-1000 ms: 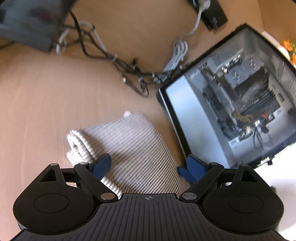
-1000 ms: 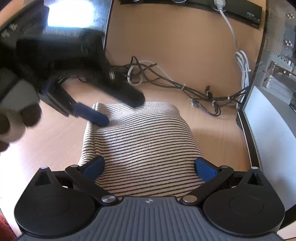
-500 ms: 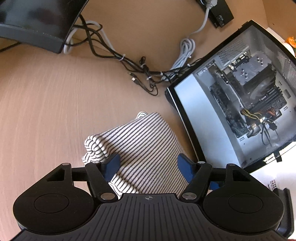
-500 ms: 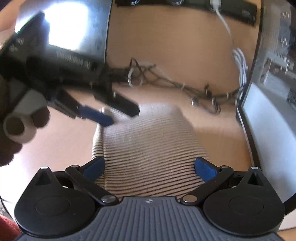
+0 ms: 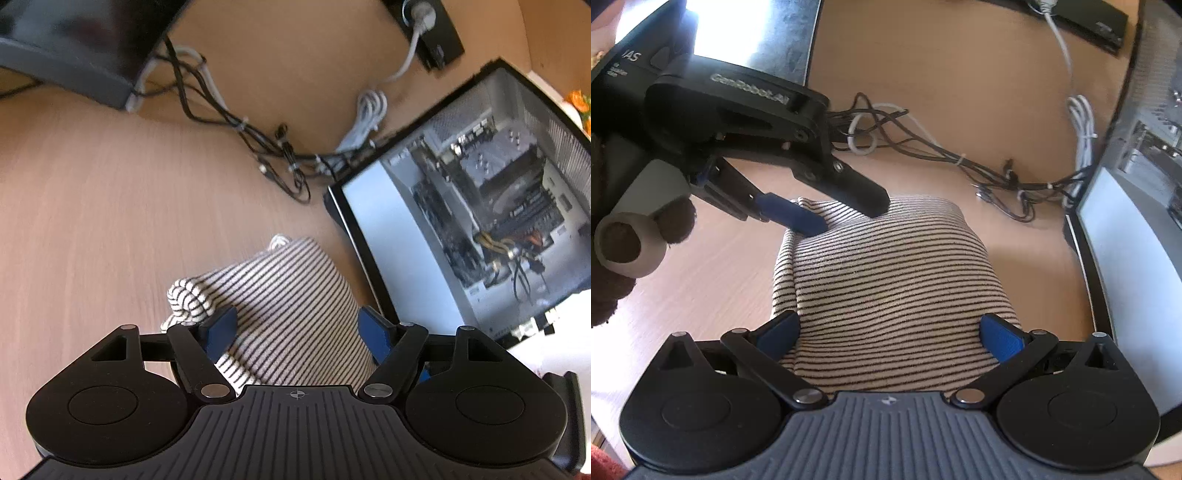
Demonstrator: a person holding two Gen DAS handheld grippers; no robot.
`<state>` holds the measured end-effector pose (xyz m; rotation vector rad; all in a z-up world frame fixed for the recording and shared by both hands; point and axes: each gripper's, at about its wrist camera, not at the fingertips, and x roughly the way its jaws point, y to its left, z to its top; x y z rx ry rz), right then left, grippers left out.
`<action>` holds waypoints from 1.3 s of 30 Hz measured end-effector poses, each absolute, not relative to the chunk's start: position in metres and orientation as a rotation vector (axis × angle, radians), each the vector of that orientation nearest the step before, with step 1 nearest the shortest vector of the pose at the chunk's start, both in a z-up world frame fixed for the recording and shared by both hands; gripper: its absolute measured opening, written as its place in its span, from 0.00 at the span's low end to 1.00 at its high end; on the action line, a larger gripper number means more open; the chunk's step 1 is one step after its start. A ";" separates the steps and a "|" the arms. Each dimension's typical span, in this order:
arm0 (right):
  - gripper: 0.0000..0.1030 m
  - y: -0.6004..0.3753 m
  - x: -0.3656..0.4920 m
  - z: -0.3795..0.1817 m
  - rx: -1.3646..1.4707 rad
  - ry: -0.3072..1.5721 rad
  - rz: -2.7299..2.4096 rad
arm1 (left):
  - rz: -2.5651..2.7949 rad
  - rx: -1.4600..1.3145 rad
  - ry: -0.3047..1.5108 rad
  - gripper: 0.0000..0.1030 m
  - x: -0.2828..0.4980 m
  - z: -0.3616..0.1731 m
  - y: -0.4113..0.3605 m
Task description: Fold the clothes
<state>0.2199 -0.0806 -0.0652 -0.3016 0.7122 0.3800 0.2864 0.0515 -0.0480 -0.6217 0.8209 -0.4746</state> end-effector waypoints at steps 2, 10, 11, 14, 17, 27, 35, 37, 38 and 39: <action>1.00 -0.085 0.223 -0.064 -0.304 0.701 0.416 | -0.429 -0.620 0.789 0.77 0.276 -0.040 0.053; 1.00 -0.127 0.222 -0.038 -0.314 0.584 0.566 | -0.169 -0.654 0.718 0.76 0.226 -0.026 0.053; 1.00 -0.136 0.223 -0.035 -0.308 0.565 0.574 | -0.142 -0.658 0.708 0.75 0.219 -0.025 0.050; 1.00 -0.158 0.232 -0.028 -0.265 0.551 0.621 | -0.070 -0.683 0.689 0.75 0.199 -0.025 0.041; 1.00 -0.165 0.239 -0.032 -0.249 0.571 0.664 | -0.019 -0.693 0.691 0.75 0.182 -0.029 0.025; 1.00 -0.169 0.224 -0.050 -0.280 0.585 0.720 | 0.104 -0.654 0.741 0.75 0.155 -0.039 0.004; 0.91 -0.185 0.220 -0.022 -0.193 0.488 0.672 | 0.083 -0.594 0.705 0.73 0.160 -0.028 -0.004; 0.79 -0.181 0.222 -0.025 -0.228 0.521 0.675 | 0.061 -0.563 0.709 0.73 0.166 -0.028 -0.012; 0.79 -0.177 0.225 -0.031 -0.249 0.549 0.677 | 0.051 -0.549 0.712 0.72 0.169 -0.029 -0.015; 0.79 -0.174 0.227 -0.039 -0.271 0.582 0.678 | 0.041 -0.534 0.716 0.72 0.171 -0.030 -0.018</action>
